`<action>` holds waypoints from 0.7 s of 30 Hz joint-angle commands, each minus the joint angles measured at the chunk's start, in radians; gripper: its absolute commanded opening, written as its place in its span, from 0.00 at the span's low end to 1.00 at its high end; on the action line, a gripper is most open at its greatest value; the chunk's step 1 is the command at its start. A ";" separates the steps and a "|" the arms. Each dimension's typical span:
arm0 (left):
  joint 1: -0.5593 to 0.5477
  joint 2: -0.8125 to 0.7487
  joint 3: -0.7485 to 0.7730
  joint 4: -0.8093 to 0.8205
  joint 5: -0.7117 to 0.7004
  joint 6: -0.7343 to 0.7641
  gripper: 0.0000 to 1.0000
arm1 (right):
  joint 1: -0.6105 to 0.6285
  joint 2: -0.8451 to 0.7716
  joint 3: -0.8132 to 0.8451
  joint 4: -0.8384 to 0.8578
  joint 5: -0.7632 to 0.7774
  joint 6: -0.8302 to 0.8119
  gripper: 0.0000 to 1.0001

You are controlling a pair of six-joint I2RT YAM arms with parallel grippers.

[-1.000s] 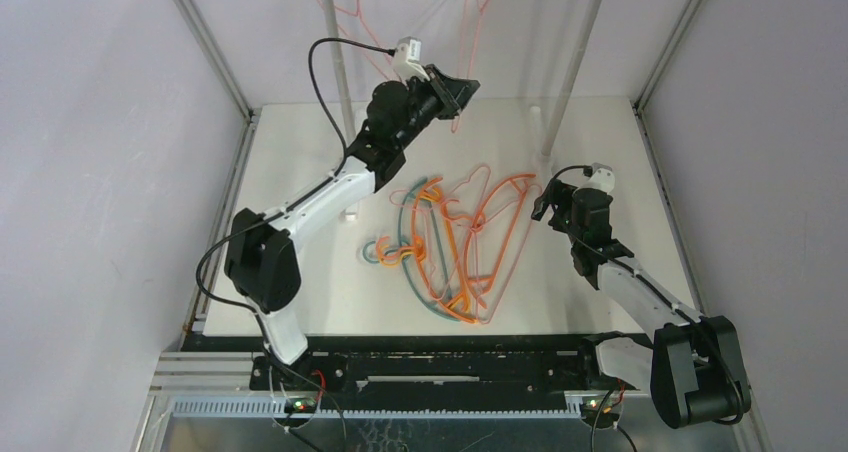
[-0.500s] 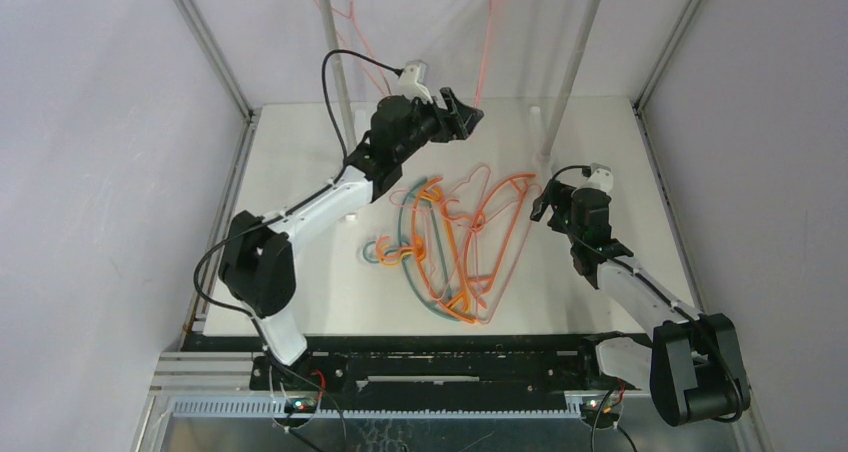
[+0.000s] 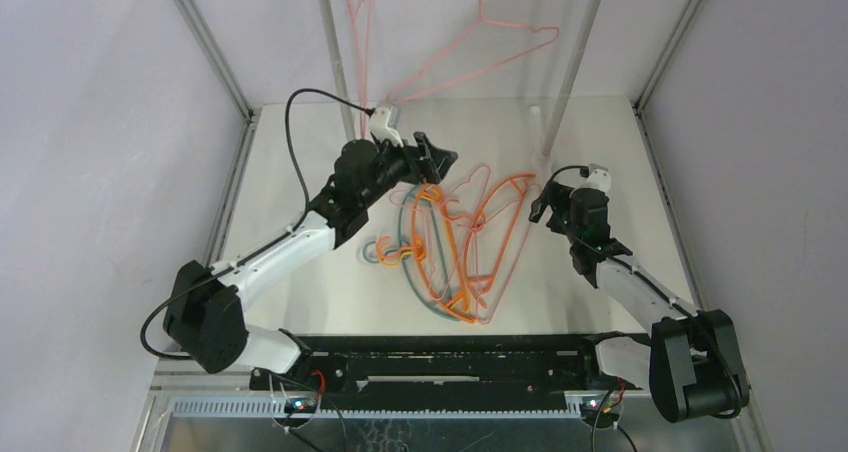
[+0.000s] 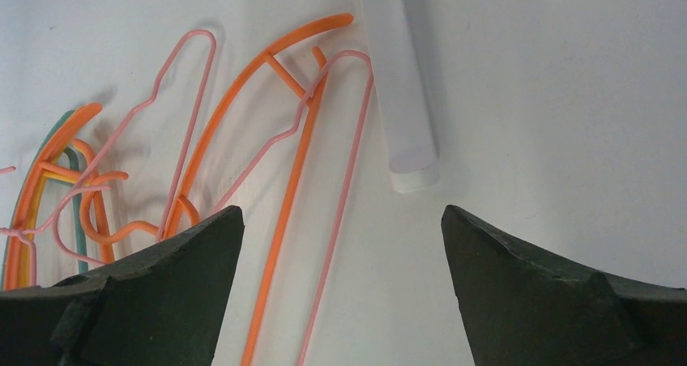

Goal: Organize the hangers

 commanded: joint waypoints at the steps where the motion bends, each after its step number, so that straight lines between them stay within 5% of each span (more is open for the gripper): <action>1: -0.028 -0.054 -0.120 0.010 -0.034 -0.005 0.94 | -0.009 0.014 0.051 0.033 -0.013 0.010 1.00; 12: -0.106 -0.119 -0.456 0.051 -0.139 -0.109 0.71 | 0.048 0.028 0.074 0.005 0.042 -0.031 1.00; 21: -0.106 -0.066 -0.476 0.112 -0.159 -0.131 0.60 | 0.053 0.037 0.083 -0.012 0.055 -0.028 1.00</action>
